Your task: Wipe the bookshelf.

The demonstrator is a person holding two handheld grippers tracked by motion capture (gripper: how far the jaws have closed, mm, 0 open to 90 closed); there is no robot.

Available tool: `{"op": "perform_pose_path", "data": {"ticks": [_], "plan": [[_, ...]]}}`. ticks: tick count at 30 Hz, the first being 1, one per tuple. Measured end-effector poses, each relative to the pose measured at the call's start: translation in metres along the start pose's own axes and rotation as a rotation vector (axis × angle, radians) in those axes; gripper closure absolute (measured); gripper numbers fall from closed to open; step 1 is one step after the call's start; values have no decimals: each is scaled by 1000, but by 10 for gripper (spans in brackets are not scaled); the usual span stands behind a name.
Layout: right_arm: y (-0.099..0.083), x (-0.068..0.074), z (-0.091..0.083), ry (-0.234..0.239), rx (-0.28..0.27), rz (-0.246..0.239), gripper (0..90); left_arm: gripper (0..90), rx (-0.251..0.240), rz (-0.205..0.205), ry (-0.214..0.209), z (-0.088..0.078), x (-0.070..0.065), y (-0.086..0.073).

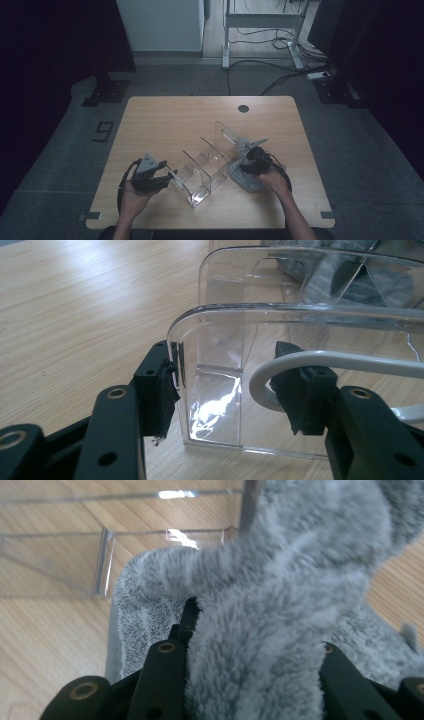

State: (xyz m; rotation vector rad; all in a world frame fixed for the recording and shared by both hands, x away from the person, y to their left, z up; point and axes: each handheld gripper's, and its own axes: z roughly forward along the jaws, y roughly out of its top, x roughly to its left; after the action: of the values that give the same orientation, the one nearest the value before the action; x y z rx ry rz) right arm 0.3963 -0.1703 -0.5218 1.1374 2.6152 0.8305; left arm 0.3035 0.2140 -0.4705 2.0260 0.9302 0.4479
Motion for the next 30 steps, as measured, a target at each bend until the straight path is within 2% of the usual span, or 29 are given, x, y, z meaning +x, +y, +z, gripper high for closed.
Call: {"op": "perform_pose_path", "data": {"ticks": [7,10,13,17,23,30], "plan": [[-13,-3,-25,-20,-17,29,662,446,-6,-8,5,1,-1,0],[-19,-1,-36,-18,-24,21,662,446,-7,-9,6,1,-1,-1],[-22,1,-47,5,-50,31,662,446,-8,-11,8,1,-1,-1],[-24,10,-56,50,-68,18,656,445,-6,-12,7,1,-1,-1],[-19,26,-57,112,-82,-26,646,446,-1,-9,5,1,-2,0],[-8,41,-45,146,-93,-63,617,447,6,0,0,1,-4,1]]}}
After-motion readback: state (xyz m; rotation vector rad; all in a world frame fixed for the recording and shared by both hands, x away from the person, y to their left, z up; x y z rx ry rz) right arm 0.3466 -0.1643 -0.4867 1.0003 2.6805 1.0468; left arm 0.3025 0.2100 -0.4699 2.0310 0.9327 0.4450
